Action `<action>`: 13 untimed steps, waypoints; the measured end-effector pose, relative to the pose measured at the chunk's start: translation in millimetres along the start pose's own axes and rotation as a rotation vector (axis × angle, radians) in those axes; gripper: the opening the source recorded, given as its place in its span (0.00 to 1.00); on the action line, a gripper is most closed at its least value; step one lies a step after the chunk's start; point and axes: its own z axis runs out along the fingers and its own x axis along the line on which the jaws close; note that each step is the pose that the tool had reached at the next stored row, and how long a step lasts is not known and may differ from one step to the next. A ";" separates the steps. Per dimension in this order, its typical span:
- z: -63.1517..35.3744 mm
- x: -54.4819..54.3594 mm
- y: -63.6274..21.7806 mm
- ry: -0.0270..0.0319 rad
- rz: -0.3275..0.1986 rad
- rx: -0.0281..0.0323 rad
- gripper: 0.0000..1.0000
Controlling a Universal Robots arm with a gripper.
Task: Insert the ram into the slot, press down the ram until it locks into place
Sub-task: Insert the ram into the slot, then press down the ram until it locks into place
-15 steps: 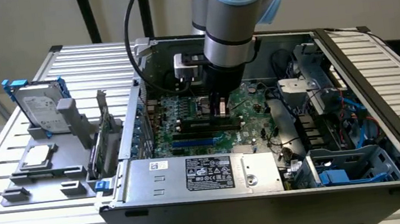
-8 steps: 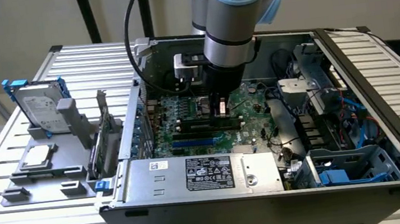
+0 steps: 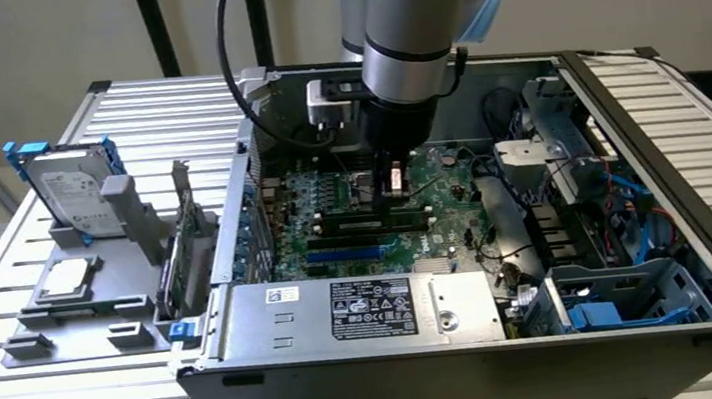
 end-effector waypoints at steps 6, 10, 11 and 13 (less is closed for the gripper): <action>-4.2 -0.1 2.1 -0.0001 -0.001 0.0000 0.10; -4.3 0.0 2.3 0.0002 -0.001 -0.0001 0.10; -4.3 0.0 2.4 0.0002 -0.001 0.0000 0.10; -4.3 0.0 2.5 0.0002 -0.001 -0.0001 0.10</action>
